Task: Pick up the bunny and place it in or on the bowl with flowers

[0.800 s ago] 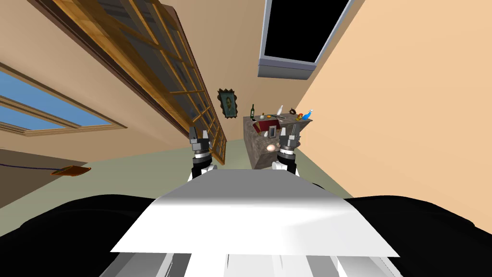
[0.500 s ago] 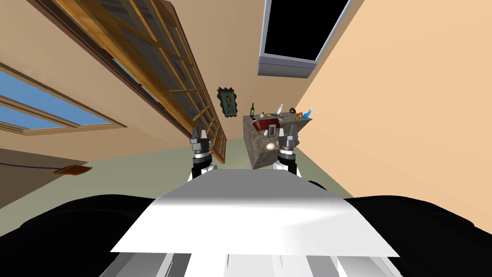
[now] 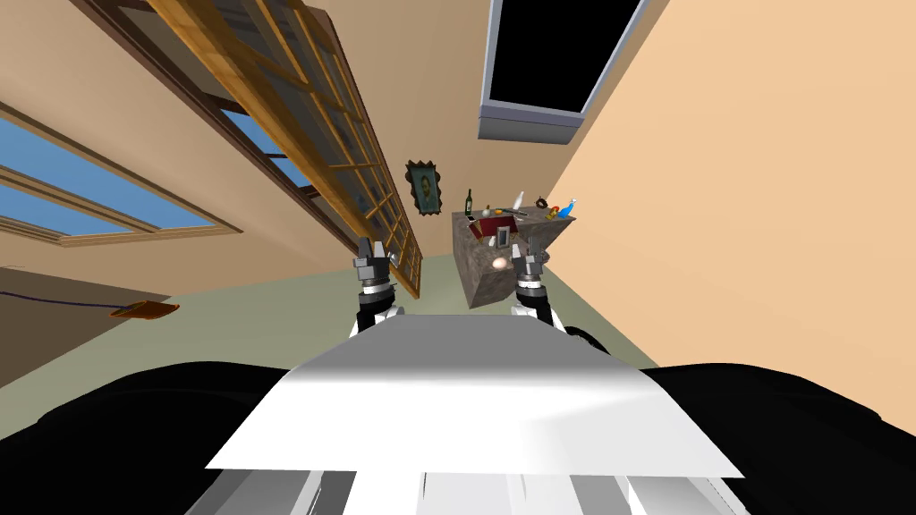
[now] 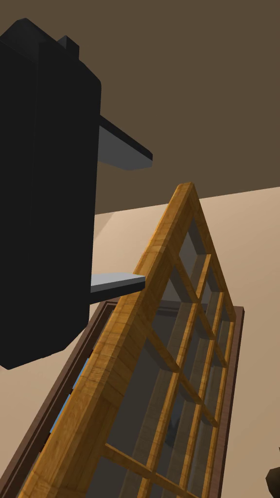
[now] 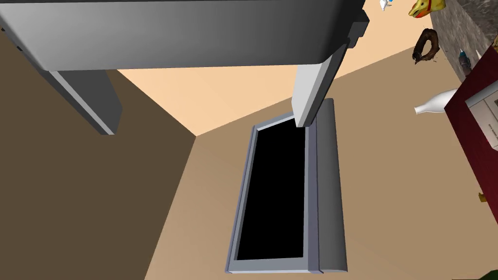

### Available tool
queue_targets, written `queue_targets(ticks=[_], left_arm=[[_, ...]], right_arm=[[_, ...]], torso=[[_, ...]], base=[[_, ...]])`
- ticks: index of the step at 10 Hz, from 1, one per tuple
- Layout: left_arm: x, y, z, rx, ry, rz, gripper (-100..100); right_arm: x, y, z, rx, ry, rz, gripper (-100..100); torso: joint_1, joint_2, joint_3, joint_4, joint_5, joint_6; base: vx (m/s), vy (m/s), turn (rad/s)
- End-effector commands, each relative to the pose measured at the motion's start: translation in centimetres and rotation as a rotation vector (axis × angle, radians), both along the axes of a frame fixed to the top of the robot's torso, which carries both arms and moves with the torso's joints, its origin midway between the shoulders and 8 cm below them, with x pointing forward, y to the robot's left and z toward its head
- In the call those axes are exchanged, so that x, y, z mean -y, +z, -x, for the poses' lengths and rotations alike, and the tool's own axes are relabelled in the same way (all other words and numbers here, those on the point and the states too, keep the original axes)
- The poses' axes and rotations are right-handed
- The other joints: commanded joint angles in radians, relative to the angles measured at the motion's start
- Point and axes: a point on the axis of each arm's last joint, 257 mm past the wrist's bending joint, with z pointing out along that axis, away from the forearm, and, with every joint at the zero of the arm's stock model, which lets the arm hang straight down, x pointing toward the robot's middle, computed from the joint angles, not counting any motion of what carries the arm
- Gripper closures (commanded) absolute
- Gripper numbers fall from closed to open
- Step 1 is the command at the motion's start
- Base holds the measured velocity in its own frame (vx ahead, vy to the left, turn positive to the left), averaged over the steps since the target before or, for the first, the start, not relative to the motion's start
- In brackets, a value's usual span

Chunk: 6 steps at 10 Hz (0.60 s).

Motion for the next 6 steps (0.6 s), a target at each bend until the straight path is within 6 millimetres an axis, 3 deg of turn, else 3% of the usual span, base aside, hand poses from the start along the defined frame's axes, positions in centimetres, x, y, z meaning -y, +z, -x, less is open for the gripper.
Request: queue_targets(ticks=[1, 3, 4, 6], left_arm=[[0.0, 0.0, 0.0, 0.0, 0.0, 0.0, 0], [0.0, 0.0, 0.0, 0.0, 0.0, 0.0, 0], [0.0, 0.0, 0.0, 0.0, 0.0, 0.0, 0], [0.0, 0.0, 0.0, 0.0, 0.0, 0.0, 0]], right_arm=[[-0.5, -1.9, -0.6, -0.055, 0.028, 0.02, -100], [-0.9, -4.7, -1.3, -0.132, 0.06, 0.056, -100], [-0.9, -4.7, -1.3, -0.132, 0.06, 0.056, -100], [-1.1, -8.2, -1.9, -0.222, 0.09, 0.108, -100]], torso=[[0.0, 0.0, 0.0, 0.0, 0.0, 0.0], [0.001, 0.0, 0.0, 0.0, 0.0, 0.0], [0.0, -0.001, 0.0, 0.0, 0.0, 0.0], [0.0, -0.005, -0.003, -0.001, 0.0, 0.0]], base=[[-0.181, -0.028, 0.002], [-0.17, -0.01, 0.007], [-0.101, -0.026, 0.006], [-0.115, -0.022, 0.018]])
